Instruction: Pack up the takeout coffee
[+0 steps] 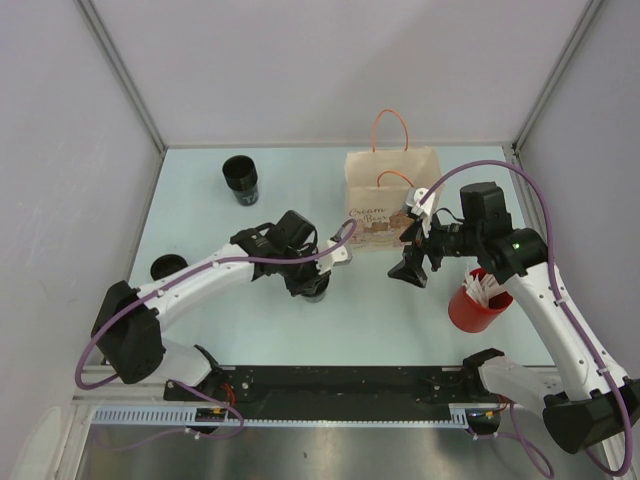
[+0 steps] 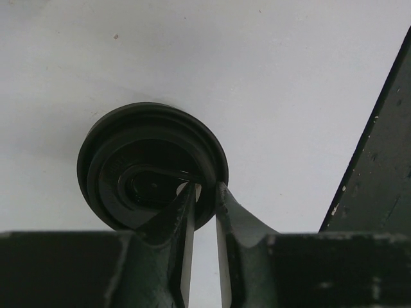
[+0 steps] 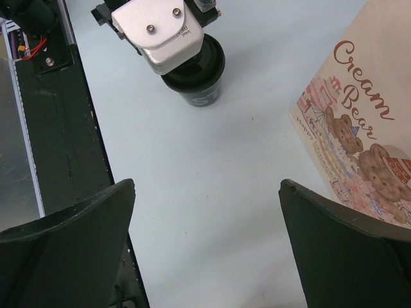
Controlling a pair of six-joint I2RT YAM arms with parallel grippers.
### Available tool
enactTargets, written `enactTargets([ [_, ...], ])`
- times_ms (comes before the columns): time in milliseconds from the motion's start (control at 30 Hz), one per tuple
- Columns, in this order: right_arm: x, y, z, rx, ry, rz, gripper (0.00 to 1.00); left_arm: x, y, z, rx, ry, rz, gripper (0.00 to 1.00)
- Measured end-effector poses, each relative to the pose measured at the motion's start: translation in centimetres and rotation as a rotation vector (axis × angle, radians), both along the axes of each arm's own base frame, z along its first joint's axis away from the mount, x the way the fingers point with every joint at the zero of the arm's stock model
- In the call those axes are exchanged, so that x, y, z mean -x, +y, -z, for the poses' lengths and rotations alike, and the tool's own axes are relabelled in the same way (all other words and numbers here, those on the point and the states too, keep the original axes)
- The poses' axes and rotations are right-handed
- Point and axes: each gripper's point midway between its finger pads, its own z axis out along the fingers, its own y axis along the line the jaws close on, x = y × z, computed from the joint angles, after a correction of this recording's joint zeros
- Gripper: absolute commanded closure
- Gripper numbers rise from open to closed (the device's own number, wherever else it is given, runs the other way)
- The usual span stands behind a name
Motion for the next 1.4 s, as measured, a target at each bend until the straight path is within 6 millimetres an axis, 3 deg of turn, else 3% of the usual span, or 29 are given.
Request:
enactTargets([
  [367, 0.4, 0.5, -0.1, -0.014, 0.014, -0.017, 0.00, -0.5, 0.1, 0.0, -0.014, -0.052, 0.060, 0.90],
  [533, 0.6, 1.5, 0.2, -0.015, 0.027, -0.051, 0.00, -1.2, 0.5, -0.2, -0.045, -0.116, 0.128, 0.99],
  [833, 0.5, 1.5, 0.2, -0.017, 0.036, -0.046, 0.00, -1.9, 0.5, -2.2, -0.031, -0.258, 0.271, 0.99],
  [1100, -0.4, 0.6, 0.1, -0.027, 0.038, -0.006, 0.00, 1.3, -0.1, -5.0, 0.095, -0.304, 0.500, 0.96],
  [1400, -0.9, 0.0, 0.3, -0.039, 0.046, 0.015, 0.00, 3.8, 0.5, -4.3, 0.106, -0.275, 0.706, 0.99],
])
